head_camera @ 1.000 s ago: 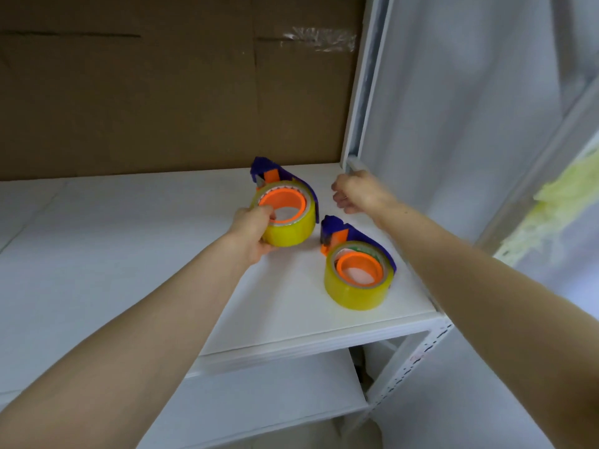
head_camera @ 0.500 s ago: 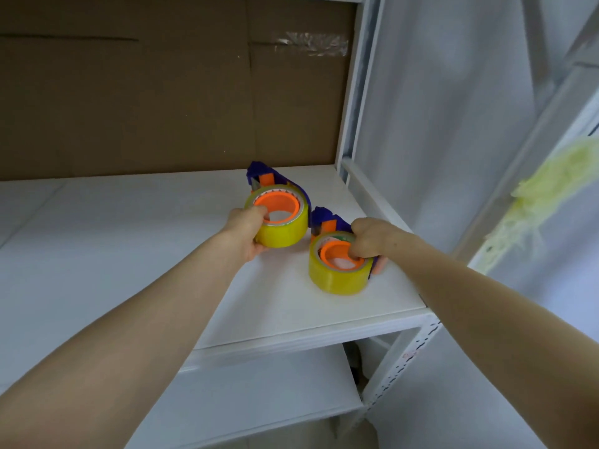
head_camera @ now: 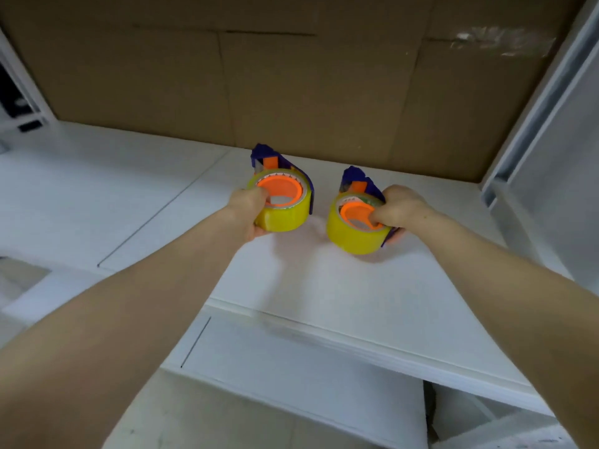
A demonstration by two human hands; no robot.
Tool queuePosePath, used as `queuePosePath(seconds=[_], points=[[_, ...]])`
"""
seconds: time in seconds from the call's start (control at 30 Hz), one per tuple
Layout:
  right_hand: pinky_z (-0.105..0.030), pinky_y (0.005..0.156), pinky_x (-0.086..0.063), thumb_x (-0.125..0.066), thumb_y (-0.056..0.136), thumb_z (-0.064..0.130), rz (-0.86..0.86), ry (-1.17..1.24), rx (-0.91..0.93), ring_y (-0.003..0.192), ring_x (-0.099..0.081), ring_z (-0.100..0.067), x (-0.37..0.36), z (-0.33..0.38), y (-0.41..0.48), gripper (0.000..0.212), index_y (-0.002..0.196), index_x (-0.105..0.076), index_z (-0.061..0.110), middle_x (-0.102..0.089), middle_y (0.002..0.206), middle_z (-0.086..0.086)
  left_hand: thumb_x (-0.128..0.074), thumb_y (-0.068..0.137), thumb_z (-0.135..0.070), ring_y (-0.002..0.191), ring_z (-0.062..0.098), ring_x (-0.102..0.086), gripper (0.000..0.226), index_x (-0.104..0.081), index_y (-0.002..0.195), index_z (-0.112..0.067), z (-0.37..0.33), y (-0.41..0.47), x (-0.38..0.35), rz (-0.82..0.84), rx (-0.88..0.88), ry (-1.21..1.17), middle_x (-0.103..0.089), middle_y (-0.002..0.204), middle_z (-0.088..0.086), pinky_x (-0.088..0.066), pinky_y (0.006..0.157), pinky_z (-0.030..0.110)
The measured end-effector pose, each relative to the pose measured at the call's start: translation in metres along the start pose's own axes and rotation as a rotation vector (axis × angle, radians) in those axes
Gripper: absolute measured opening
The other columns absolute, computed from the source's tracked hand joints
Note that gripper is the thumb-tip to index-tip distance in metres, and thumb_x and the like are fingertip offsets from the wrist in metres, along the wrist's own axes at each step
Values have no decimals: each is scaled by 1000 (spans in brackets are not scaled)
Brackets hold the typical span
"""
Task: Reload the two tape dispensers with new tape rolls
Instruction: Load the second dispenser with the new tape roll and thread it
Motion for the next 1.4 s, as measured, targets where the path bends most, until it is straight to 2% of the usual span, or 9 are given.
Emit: queuePosePath(seconds=[0.1, 0.23, 0.47, 0.8, 0.97, 1.1, 1.23, 1.33, 1.4], points=[[-25, 46, -46, -63, 76, 12, 9, 22, 33, 53, -59, -19, -15, 56, 2, 17, 91, -55, 8, -54, 66, -4, -50, 93, -14, 97, 28, -57, 45, -38, 137, -18, -9, 11, 62, -43, -7, -57, -53, 125, 13, -53, 75, 43], [-40, 68, -59, -63, 75, 10, 15, 51, 107, 67, -69, -32, -44, 152, 8, 20, 94, -58, 5, -59, 68, -7, -51, 93, -15, 96, 29, -57, 46, -38, 136, -13, -25, 26, 160, -121, -54, -79, -53, 127, 15, -52, 72, 43], [-48, 79, -58, -65, 72, 12, 42, 99, 254, 85, -68, -35, -120, 339, 8, 30, 100, -62, 2, -68, 97, -19, -59, 89, -18, 98, 30, -58, 50, -40, 136, -15, -38, 50, 351, -238, -58, -126, -55, 126, 14, -53, 72, 42], [-50, 83, -56, -67, 74, 15, 148, 85, 385, 90, -67, -36, -209, 525, 30, 27, 98, -58, 5, -66, 103, -21, -53, 89, -16, 98, 35, -60, 47, -42, 135, -8, -45, 89, 544, -463, -67, -135, -55, 128, 20, -52, 67, 42], [-50, 82, -56, -67, 73, 13, 166, 104, 418, 90, -67, -36, -249, 605, 70, 28, 98, -59, 4, -65, 100, -20, -50, 91, -16, 93, 34, -59, 40, -44, 129, -2, -65, 134, 611, -520, -70, -44, -56, 120, 18, -50, 65, 41], [-45, 79, -58, -65, 72, 12, 153, 93, 424, 84, -68, -34, -273, 665, 114, 17, 87, -59, 6, -64, 86, -16, -53, 92, -20, 78, 27, -60, 31, -49, 119, -5, -93, 183, 654, -495, -65, 61, -58, 108, 16, -49, 53, 36], [-29, 63, -47, -66, 73, 15, 118, 47, 407, 73, -60, -28, -288, 711, 155, 15, 83, -57, 8, -61, 81, -12, -56, 90, -21, 73, 25, -57, 21, -60, 106, -7, -117, 235, 691, -493, -97, 250, -62, 93, 13, -52, 66, 34], [-24, 50, -40, -65, 76, 16, 113, 54, 365, 58, -57, -22, -297, 735, 175, 16, 71, -51, 11, -59, 72, -9, -57, 88, -16, 74, 23, -52, 14, -63, 97, -7, -133, 266, 714, -518, -154, 411, -58, 82, 9, -46, 61, 30], [-23, 44, -35, -64, 79, 17, 103, 56, 330, 55, -53, -19, -304, 744, 185, 22, 66, -45, 14, -56, 71, -7, -58, 85, -15, 70, 22, -52, 11, -60, 77, -9, -141, 283, 721, -511, -158, 569, -56, 73, 7, -42, 61, 28]])
Point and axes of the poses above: each hand's wrist, its own y-axis towards the middle knuckle, its own x-axis out of the back of the hand, z = x × y, the point moved 10 cm from there along y, towards the middle knuckle
